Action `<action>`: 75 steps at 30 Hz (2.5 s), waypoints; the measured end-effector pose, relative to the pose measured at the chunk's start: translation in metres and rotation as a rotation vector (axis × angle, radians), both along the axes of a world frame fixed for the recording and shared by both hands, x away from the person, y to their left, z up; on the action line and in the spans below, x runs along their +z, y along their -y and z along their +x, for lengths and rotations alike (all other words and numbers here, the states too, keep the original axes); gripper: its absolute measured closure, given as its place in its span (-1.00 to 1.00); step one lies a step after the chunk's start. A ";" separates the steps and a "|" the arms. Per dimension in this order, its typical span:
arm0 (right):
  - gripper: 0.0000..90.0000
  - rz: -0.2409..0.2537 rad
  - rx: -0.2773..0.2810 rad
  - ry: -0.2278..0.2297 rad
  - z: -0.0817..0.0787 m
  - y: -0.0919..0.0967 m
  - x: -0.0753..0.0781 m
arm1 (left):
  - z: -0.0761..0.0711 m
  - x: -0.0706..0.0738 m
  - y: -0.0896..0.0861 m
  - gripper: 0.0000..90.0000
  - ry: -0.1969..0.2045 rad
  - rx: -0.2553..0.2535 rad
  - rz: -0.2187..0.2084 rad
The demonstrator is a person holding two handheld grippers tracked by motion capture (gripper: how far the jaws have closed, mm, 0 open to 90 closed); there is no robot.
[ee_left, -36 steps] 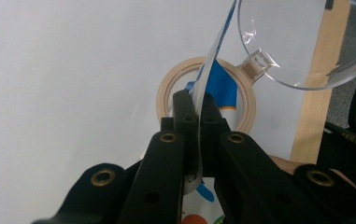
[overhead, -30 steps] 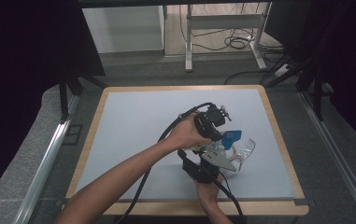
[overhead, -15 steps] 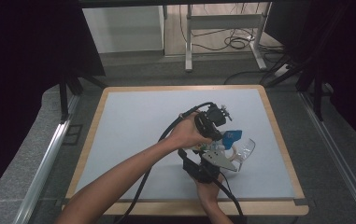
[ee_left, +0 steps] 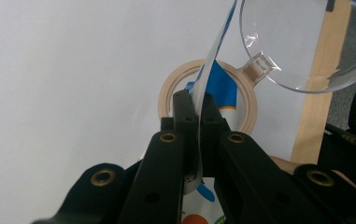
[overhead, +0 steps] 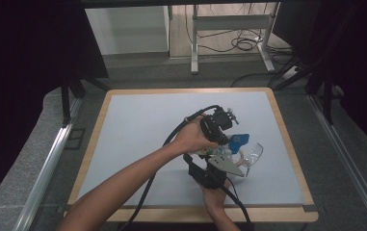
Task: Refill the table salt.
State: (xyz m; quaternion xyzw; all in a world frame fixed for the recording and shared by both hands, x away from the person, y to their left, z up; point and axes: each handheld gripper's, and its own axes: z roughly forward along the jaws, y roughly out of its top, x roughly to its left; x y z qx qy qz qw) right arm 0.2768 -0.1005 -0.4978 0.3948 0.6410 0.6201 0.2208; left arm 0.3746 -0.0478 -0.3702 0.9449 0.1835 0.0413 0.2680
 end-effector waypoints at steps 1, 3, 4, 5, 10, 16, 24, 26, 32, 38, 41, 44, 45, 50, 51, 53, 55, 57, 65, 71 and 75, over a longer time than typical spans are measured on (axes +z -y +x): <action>0.14 0.000 0.000 0.000 0.000 0.000 0.000 | 0.000 0.000 0.000 1.00 0.000 0.000 0.001; 0.14 0.000 0.000 0.000 0.000 0.000 0.000 | 0.000 0.000 0.000 1.00 0.001 -0.001 0.001; 0.14 -0.001 0.002 -0.001 0.000 0.000 0.001 | 0.000 0.000 0.000 1.00 0.001 0.000 0.001; 0.14 -0.003 0.000 0.005 0.000 0.000 0.001 | 0.000 -0.001 0.001 1.00 0.001 0.000 0.002; 0.14 -0.004 -0.005 0.009 0.001 0.000 0.001 | 0.000 -0.001 0.002 1.00 0.004 -0.005 0.011; 0.16 -0.011 -0.011 0.027 -0.001 0.002 0.005 | 0.000 -0.004 0.003 1.00 -0.003 -0.007 0.014; 0.16 -0.020 0.002 0.009 0.002 -0.001 0.000 | 0.000 -0.002 -0.001 1.00 -0.004 -0.001 0.009; 0.16 -0.015 0.004 0.007 0.001 -0.002 0.000 | 0.000 -0.001 -0.002 1.00 -0.001 -0.002 0.010; 0.16 -0.009 0.004 0.006 0.002 -0.001 0.000 | 0.000 0.000 -0.001 1.00 0.005 -0.001 0.006; 0.16 -0.007 0.005 0.004 0.003 0.000 0.001 | 0.000 0.000 -0.001 1.00 0.007 0.000 0.004; 0.16 -0.010 0.003 0.001 0.004 0.000 0.000 | -0.001 0.001 0.000 1.00 0.009 0.000 0.007; 0.16 -0.014 0.002 -0.001 0.004 -0.001 -0.001 | -0.002 0.003 -0.001 1.00 0.012 0.001 0.006; 0.16 -0.017 0.002 -0.003 0.004 -0.001 -0.001 | -0.002 0.004 -0.001 1.00 0.013 0.002 0.003; 0.15 -0.008 0.003 -0.022 0.008 -0.003 -0.003 | -0.004 0.007 -0.003 1.00 0.016 0.006 0.003; 0.15 -0.006 0.004 -0.025 0.008 -0.003 -0.003 | -0.004 0.007 -0.004 1.00 0.016 0.007 0.004; 0.15 -0.012 0.005 -0.026 0.009 -0.004 -0.004 | -0.004 0.007 -0.004 1.00 0.015 0.006 0.005; 0.15 -0.023 0.007 -0.027 0.009 -0.004 -0.006 | -0.004 0.007 -0.004 1.00 0.015 0.006 0.007; 0.15 -0.025 0.008 -0.034 0.010 -0.004 -0.006 | -0.005 0.007 -0.004 1.00 0.017 0.007 0.005; 0.15 -0.018 0.005 -0.042 0.012 -0.003 -0.009 | -0.006 0.005 0.001 1.00 0.019 0.004 0.015; 0.15 -0.017 0.009 -0.041 0.012 -0.002 -0.009 | -0.005 0.005 0.003 1.00 0.015 0.004 0.023; 0.15 -0.009 0.012 -0.037 0.012 -0.002 -0.008 | -0.006 0.004 0.005 1.00 0.015 0.005 0.024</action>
